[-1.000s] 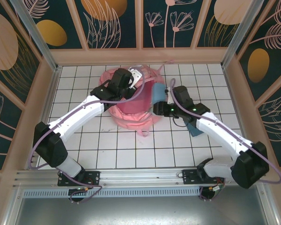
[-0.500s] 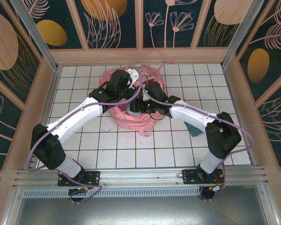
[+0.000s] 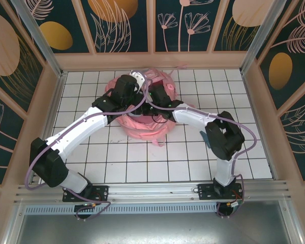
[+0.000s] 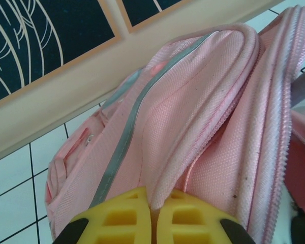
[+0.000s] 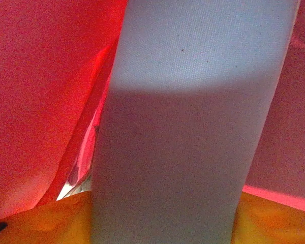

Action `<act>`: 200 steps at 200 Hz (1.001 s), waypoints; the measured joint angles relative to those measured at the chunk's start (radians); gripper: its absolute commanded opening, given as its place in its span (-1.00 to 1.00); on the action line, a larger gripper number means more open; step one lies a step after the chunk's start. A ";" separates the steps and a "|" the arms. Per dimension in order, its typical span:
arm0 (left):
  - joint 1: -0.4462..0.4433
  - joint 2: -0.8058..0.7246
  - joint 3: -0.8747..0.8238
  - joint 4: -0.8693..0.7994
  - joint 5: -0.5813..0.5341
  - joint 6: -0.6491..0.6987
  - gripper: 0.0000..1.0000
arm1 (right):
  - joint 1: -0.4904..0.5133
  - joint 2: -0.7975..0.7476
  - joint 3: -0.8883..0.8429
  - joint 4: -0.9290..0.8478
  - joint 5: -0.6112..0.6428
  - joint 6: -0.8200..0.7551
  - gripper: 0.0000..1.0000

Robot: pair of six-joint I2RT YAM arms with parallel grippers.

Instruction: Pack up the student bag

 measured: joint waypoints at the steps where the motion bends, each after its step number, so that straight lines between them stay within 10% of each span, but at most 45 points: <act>1: 0.000 0.000 0.000 0.000 0.000 -0.001 -1.00 | 0.000 0.002 0.000 0.003 0.002 -0.001 0.29; 36: 0.002 -0.003 -0.007 0.008 -0.002 -0.026 -1.00 | 0.000 0.021 0.002 0.043 0.047 0.015 0.65; 105: -0.001 -0.013 -0.029 0.015 0.027 -0.030 -1.00 | -0.013 -0.126 -0.170 0.069 0.056 0.068 0.69; 160: -0.001 -0.013 -0.030 0.015 0.053 -0.039 -1.00 | -0.008 -0.250 -0.273 0.094 0.058 0.175 -0.27; 200: -0.001 -0.013 -0.030 0.015 0.068 -0.049 -1.00 | 0.009 -0.170 -0.251 0.124 0.060 0.237 -0.53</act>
